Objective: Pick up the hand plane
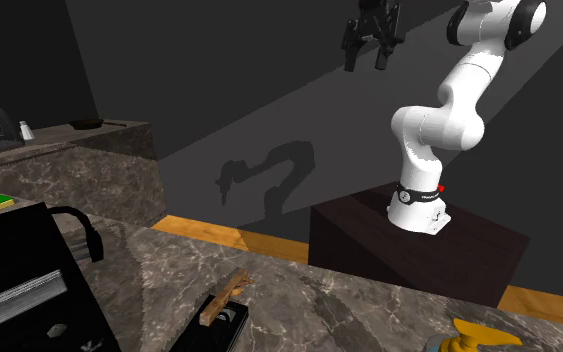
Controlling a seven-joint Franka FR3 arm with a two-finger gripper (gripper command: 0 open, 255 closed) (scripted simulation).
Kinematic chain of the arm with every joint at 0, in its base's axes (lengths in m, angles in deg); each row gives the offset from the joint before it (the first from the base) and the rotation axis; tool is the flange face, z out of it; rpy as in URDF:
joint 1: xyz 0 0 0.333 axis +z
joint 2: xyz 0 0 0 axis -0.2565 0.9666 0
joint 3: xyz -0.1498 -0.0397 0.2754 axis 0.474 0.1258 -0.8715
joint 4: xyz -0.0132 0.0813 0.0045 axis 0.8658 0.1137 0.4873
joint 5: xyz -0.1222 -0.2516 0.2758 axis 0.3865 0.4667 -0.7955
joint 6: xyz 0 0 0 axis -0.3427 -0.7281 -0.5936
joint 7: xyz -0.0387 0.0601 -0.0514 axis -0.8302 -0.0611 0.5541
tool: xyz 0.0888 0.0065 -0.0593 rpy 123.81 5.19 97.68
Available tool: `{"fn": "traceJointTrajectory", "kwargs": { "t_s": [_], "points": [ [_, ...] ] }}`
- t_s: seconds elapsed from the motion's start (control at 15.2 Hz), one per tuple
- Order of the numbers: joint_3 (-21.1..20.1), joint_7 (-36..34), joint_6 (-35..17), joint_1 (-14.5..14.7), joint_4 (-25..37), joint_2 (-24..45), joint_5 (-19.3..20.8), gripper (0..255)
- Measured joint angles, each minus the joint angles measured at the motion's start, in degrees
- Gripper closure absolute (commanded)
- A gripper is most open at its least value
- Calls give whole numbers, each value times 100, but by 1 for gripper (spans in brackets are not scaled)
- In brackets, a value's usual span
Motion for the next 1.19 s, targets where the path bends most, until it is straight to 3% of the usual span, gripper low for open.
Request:
{"fn": "traceJointTrajectory", "kwargs": {
  "t_s": [0.33,0.66,1.19],
  "points": [
    [46,291,-445,77,-48,502,65,0],
    [133,786,-1136,184,-35,1365,174,0],
    [194,1525,-2017,321,485,3013,320,0]
  ]
}}
